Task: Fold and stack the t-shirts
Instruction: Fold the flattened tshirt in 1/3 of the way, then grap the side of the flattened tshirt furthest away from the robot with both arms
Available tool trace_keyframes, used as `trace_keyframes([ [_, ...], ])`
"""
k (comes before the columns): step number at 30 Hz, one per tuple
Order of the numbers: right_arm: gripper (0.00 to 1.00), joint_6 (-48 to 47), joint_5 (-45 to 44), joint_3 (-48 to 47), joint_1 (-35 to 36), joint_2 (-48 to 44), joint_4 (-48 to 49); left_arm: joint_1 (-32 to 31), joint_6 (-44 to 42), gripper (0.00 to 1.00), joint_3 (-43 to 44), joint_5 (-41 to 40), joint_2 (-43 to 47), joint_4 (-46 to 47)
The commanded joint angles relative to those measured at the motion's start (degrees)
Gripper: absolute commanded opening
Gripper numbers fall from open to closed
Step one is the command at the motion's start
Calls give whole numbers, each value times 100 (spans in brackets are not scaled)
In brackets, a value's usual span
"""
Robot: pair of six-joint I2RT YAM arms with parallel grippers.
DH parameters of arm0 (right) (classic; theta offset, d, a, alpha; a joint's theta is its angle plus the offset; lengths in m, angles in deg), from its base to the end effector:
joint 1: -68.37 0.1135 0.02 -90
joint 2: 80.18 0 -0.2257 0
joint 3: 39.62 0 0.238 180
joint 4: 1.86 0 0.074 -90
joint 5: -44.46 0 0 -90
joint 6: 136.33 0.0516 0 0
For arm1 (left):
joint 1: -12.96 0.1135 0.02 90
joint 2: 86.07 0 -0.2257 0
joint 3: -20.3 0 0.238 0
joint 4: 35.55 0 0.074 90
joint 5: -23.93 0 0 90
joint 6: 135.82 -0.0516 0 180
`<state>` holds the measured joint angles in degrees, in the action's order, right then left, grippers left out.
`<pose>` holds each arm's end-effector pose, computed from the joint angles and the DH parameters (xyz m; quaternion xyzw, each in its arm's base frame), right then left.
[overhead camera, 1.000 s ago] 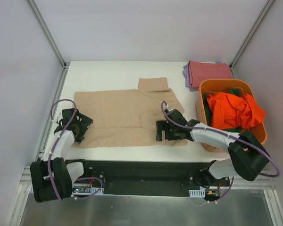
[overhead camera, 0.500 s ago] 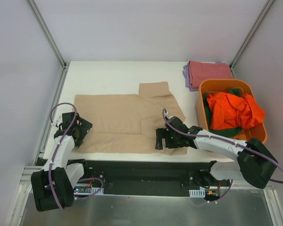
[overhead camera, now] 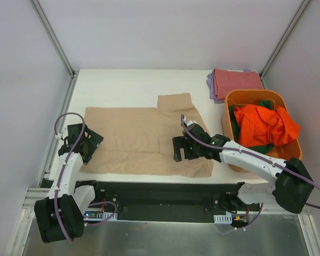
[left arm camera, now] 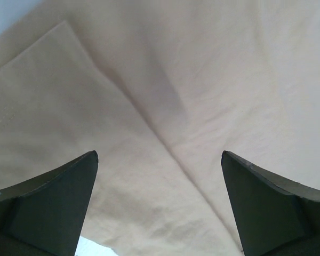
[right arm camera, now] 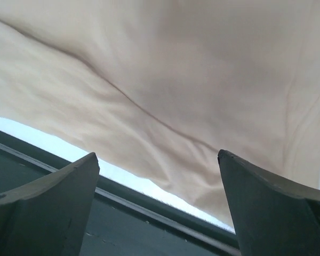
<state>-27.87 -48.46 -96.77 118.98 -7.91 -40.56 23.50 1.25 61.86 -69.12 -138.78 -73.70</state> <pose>0.1639 0.1955 0.1651 -0.2555 0.9153 0.1560 0.2694 0.1948 0.0390 0.1519 -0.4597 0.8168 -0.0853 0.3379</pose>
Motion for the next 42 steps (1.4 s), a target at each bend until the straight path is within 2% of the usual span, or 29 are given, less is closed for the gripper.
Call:
trace_keyframes([
  [1,96,-956,-674,-1281,-138,-47,-165,0,31,99,1028,-133,-115,-53],
  [4,96,-1195,-999,-1966,-620,321,-130,0,-145,99,1714,-450,-546,-71],
  [6,96,-1248,-896,-2414,-1068,707,-25,0,-495,99,2371,-530,-1037,-71],
  [9,96,-1440,-422,-3099,-1675,1463,195,0,-980,99,3217,-486,-2056,-106],
  [15,96,-2364,-333,-4997,-2309,3194,38,18,-1402,98,5114,-749,-4200,-492],
  [17,96,-2426,79,-5578,-2520,3696,-130,35,-1481,93,5800,-793,-4860,-842],
  [20,96,-2304,230,-6298,-2784,4355,-148,53,-1586,90,6600,-1057,-5713,-1072],
  [26,96,-1934,679,-7591,-3022,5612,-96,79,-1789,71,8191,-1390,-7278,-1775],
  [29,96,-1855,469,-8215,-3057,6341,-60,114,-1780,69,8667,-1725,-7779,-1881],
  [31,96,-1644,388,-8751,-3074,6719,-113,167,-1737,68,9088,-1586,-8131,-2231],
  [33,96,-1391,136,-9051,-3092,7036,-218,193,-1736,67,9160,-1541,-8316,-2250],
  [36,96,-951,72,-9088,-3180,7222,-262,220,-1745,64,9187,-1401,-8527,-2303],
  [40,96,-537,107,-8921,-3356,7196,-166,229,-1850,66,9186,-1304,-8703,-2312],
  [42,96,-335,72,-8754,-3408,7135,-157,229,-1903,63,9196,-1172,-8704,-2321],
])
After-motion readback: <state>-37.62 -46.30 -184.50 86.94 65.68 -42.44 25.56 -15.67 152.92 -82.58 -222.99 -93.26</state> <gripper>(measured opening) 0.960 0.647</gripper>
